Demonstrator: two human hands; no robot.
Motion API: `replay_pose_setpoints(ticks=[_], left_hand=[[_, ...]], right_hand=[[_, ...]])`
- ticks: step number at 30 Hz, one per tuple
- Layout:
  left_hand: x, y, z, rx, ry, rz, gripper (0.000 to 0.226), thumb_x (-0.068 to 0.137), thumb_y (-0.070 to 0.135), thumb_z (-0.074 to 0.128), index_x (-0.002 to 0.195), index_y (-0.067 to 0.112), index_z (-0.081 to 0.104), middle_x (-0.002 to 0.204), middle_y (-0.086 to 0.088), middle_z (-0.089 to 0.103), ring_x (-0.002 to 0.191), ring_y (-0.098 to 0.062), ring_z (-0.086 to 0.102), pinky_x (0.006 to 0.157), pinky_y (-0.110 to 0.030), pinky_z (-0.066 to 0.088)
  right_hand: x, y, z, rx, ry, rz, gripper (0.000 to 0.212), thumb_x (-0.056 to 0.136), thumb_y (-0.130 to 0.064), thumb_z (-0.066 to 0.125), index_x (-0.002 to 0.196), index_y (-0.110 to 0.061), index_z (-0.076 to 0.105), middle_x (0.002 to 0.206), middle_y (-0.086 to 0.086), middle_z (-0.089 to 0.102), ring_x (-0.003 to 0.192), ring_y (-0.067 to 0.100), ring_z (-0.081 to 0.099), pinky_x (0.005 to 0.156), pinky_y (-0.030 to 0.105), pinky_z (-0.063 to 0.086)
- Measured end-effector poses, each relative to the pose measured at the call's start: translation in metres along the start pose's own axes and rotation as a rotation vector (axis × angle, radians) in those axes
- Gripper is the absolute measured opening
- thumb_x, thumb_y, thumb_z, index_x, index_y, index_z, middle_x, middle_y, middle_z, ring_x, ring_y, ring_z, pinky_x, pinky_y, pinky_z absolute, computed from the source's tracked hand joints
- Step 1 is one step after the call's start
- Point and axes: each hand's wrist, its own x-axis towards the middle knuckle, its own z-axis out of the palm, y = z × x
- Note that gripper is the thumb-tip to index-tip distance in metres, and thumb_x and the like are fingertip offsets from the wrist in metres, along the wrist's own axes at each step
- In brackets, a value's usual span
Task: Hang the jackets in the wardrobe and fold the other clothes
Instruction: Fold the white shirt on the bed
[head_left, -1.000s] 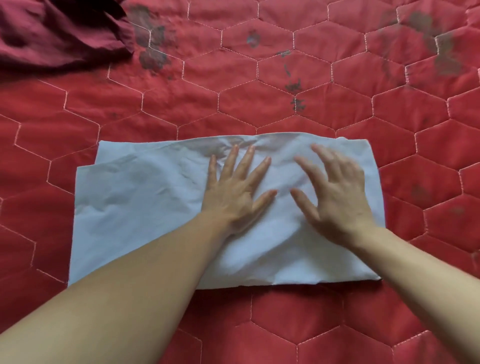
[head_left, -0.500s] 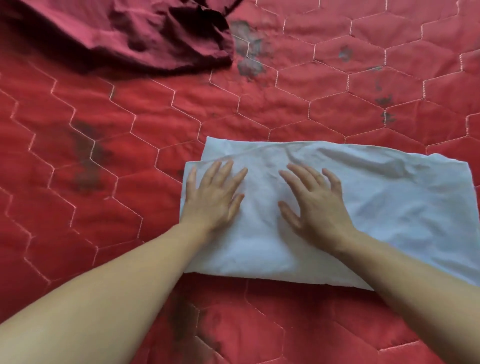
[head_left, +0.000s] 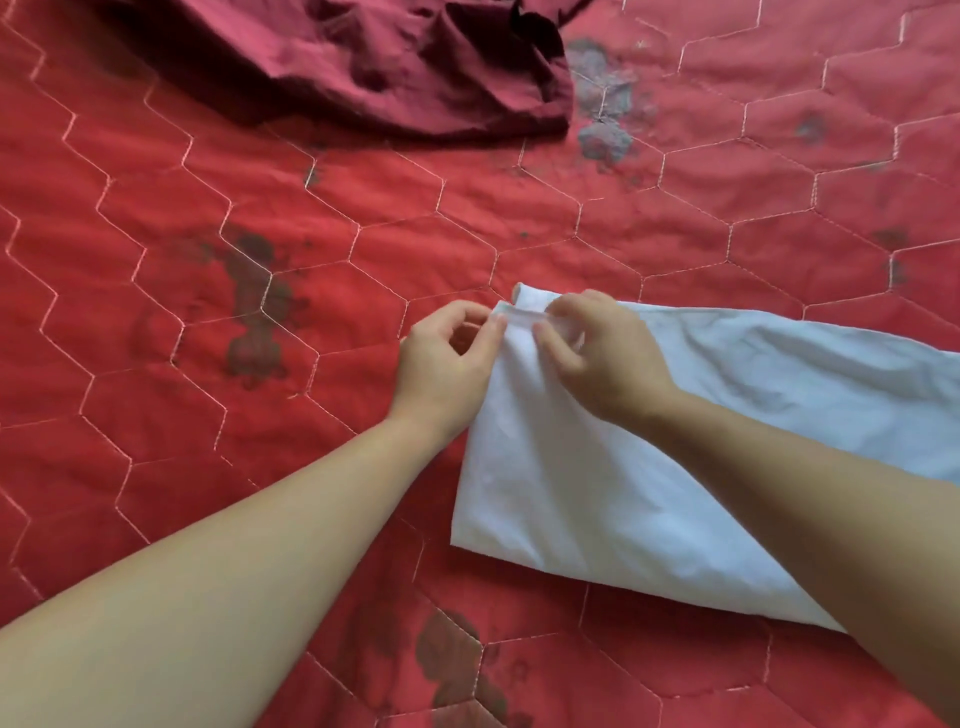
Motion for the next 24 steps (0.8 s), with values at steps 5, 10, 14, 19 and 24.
replay_pose_setpoints(ticks=[5,10,14,19,24], left_hand=[[0.028,0.005,0.02,0.006,-0.016,-0.081,0.013,0.093,0.026,0.062,0.081,0.023,0.066,0.069,0.01,0.062,0.061,-0.005,0.052,0.063,-0.026,0.044],[0.032,-0.013,0.03,0.199,-0.033,-0.252,0.027,0.089,0.046,0.061,0.096,0.02,0.06,0.076,0.011,0.058,0.076,-0.01,0.055,0.067,-0.022,0.038],[0.021,-0.018,0.031,0.417,-0.143,-0.232,0.037,0.09,0.055,0.052,0.079,0.019,0.054,0.081,0.001,0.061,0.082,-0.027,0.058,0.064,-0.033,0.037],[0.006,-0.012,0.031,0.538,-0.182,-0.238,0.047,0.092,0.061,0.043,0.068,0.02,0.04,0.092,-0.01,0.064,0.087,-0.035,0.058,0.063,-0.035,0.035],[0.0,-0.013,0.026,0.559,-0.224,-0.206,0.048,0.087,0.061,0.049,0.063,0.019,0.045,0.081,-0.008,0.064,0.083,-0.033,0.059,0.062,-0.034,0.036]], right_hand=[[0.017,0.003,-0.008,-0.041,0.226,0.012,0.019,0.093,-0.025,0.053,0.076,-0.016,0.051,0.077,-0.002,0.049,0.072,0.022,0.048,0.064,0.037,0.04],[0.035,0.018,0.019,-0.152,0.054,0.129,0.021,0.094,-0.032,0.051,0.087,-0.014,0.059,0.086,-0.003,0.047,0.084,0.028,0.053,0.064,0.034,0.035],[0.03,0.018,0.027,-0.15,0.05,0.177,0.019,0.094,-0.036,0.052,0.104,-0.021,0.058,0.105,-0.002,0.051,0.093,0.028,0.057,0.066,0.034,0.04],[-0.035,0.0,0.035,-0.077,0.257,-0.035,0.045,0.091,-0.032,0.053,0.133,-0.014,0.054,0.147,0.013,0.04,0.129,0.03,0.045,0.102,0.042,0.036],[-0.071,0.023,0.048,-0.355,0.023,0.155,0.065,0.091,-0.049,0.028,0.15,-0.023,0.032,0.16,0.007,0.023,0.147,0.026,0.017,0.118,0.05,0.01]])
